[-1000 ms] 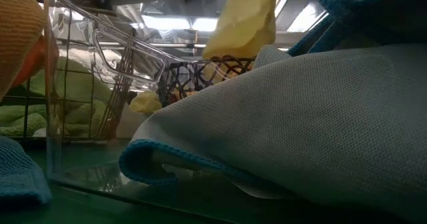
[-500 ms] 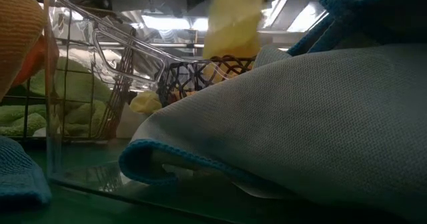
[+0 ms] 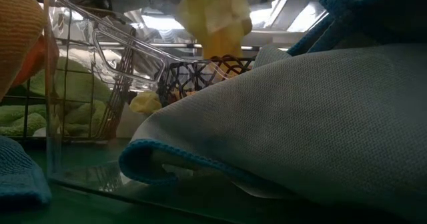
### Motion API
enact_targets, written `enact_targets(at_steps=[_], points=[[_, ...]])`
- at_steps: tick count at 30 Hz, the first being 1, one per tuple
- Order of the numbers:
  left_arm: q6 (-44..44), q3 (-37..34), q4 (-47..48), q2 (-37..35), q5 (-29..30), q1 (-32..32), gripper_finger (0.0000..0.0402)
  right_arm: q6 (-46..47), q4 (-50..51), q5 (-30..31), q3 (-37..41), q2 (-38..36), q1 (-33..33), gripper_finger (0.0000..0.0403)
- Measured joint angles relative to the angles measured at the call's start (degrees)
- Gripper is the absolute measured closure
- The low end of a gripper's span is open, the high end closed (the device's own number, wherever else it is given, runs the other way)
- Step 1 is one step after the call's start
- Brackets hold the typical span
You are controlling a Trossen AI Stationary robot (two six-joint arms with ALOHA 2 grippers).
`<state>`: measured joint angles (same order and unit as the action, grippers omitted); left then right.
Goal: Sort microfiber towel by color & place in baskets
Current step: Put the yellow towel into the white bin
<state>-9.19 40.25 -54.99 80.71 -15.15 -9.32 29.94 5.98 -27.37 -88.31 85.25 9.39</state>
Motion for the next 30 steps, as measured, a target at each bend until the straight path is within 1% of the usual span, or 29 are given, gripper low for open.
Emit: enact_targets(at_steps=[2, 5, 10, 17, 20, 23, 27, 30], points=[[0.41, 0.0, 0.02, 0.0, -1.09, 0.03, 0.0254, 0.0, 0.11, -0.84, 0.0, 0.0, 0.0, 0.0402], [2.93, 0.0, 0.07, 0.0, -0.36, 0.44, 0.0254, 0.01, 0.35, -1.99, 0.0, -0.11, 0.0, 0.0402], [4.58, 0.0, 0.07, 0.0, 0.15, 1.32, 0.0254, 0.0, 0.33, -2.19, 0.0, -0.24, -0.04, 0.0402], [3.99, 0.0, 0.07, 0.0, 8.1, 2.83, 0.0254, -0.01, 1.11, -2.22, 0.0, -0.24, 0.0, 0.0402], [4.24, 0.0, 0.07, 0.0, 9.72, 3.17, 0.0254, -0.01, 1.15, -2.24, 0.0, -0.3, 0.0, 0.0402], [4.58, 0.0, 0.23, 0.0, 8.92, 4.05, 0.0254, -0.14, 1.7, -2.24, 0.0, -0.35, 0.0, 0.0402], [4.58, 0.0, 0.49, 0.0, 4.2, 5.75, 0.0254, -0.17, 1.59, -2.26, 0.0, -0.5, 0.0, 0.0402], [4.56, 0.0, 0.49, 0.0, 2.14, 7.0, 0.0254, -0.19, 1.59, -2.29, 0.0, -0.73, 0.0, 0.0402]])
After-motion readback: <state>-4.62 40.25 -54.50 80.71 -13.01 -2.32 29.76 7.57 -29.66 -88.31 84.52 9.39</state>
